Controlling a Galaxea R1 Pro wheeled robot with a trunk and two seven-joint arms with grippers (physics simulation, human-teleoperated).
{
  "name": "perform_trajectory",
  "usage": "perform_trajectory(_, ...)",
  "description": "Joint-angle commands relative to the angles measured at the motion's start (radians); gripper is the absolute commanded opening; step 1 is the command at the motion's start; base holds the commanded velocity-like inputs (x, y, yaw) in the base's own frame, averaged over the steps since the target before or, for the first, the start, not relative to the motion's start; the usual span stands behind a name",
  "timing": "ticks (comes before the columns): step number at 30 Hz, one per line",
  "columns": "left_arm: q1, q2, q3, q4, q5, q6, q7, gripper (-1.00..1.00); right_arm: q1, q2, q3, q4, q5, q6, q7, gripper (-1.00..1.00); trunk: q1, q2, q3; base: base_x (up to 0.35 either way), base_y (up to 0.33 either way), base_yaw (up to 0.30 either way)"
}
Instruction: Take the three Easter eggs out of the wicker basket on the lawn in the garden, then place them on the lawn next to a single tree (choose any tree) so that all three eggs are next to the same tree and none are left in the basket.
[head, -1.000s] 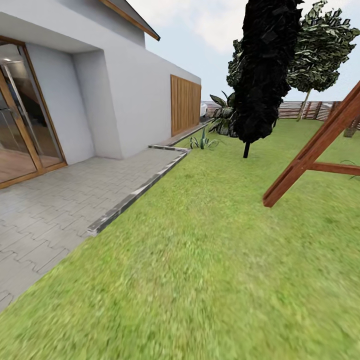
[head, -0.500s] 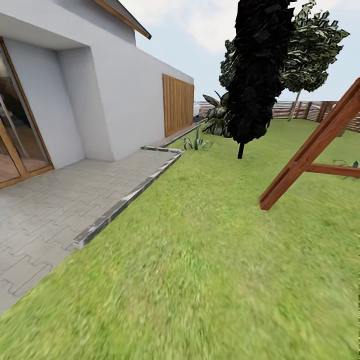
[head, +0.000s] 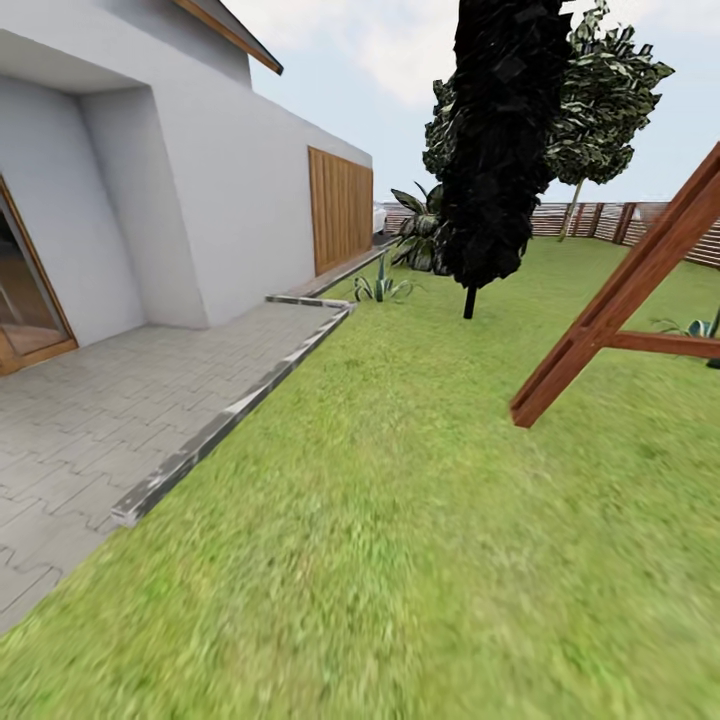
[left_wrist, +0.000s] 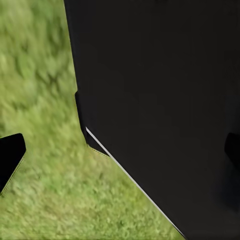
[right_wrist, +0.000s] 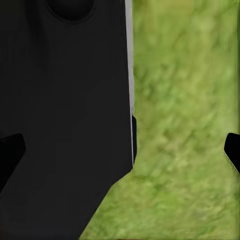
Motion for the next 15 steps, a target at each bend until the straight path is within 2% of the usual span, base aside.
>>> perform_trajectory(1,0.001,0.0,0.0,-0.002,-0.006,0.0,-0.003,1.0,0.0,0.0,0.001,0.002,-0.007,-0.006,-0.001,1.0,0.001,0.0,0.0,0.339,0.0,0.0)
perform_trajectory(5,0.001,0.0,0.0,-0.002,-0.006,-0.001,-0.003,1.0,0.0,-0.002,0.0,0.002,-0.01,-0.007,-0.002,1.0,0.001,0.0,0.0,0.339,0.0,0.054)
perform_trajectory(15,0.0,0.0,0.0,-0.002,-0.006,0.0,-0.002,1.0,0.0,-0.007,-0.002,0.002,-0.013,-0.008,-0.002,1.0,0.001,0.0,0.0,0.339,0.0,0.24)
